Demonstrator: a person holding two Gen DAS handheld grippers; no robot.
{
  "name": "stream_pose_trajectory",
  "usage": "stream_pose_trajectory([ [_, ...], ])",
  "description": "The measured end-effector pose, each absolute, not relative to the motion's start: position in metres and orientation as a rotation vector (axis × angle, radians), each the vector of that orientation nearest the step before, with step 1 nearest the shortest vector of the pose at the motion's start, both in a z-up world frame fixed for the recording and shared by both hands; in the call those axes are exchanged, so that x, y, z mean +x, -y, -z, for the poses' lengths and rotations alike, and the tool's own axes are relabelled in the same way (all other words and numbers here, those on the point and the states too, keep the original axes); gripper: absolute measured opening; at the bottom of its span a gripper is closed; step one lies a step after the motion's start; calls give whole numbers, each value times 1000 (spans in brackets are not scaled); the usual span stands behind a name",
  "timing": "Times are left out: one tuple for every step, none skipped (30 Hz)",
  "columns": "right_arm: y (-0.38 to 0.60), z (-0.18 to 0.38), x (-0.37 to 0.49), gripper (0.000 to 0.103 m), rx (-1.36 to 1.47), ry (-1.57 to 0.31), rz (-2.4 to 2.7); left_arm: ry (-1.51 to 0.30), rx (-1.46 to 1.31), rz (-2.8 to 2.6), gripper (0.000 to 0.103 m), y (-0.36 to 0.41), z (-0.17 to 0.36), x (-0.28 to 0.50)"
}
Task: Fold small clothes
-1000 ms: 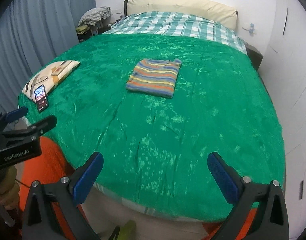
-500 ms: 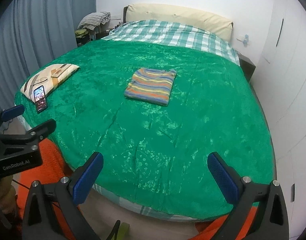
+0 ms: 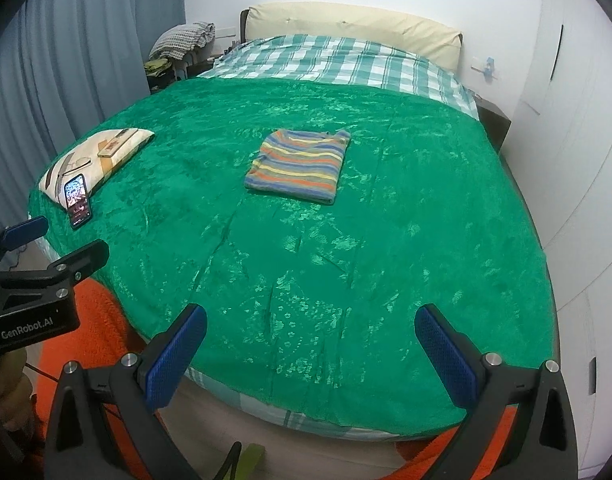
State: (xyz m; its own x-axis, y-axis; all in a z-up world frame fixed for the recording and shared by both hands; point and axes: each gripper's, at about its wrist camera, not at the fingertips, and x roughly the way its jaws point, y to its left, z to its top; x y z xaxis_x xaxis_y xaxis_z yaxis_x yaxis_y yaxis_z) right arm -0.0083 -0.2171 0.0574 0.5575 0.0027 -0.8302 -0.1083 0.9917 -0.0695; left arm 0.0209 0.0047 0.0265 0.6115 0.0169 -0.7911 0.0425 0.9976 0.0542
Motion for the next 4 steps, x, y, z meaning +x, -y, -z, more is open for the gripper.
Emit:
stream_pose_trajectory([
  [217, -57, -8, 102, -116, -977, -66, -907, 78, 13, 101, -5, -27, 21],
  [217, -57, -8, 102, -115, -976, -66, -899, 87, 11, 101, -4, -28, 20],
  [217, -57, -8, 102, -112, -975, -66, -894, 93, 9, 101, -3, -28, 20],
  [217, -57, -8, 103, -110, -975, -64, -888, 100, 8, 101, -3, -29, 20],
])
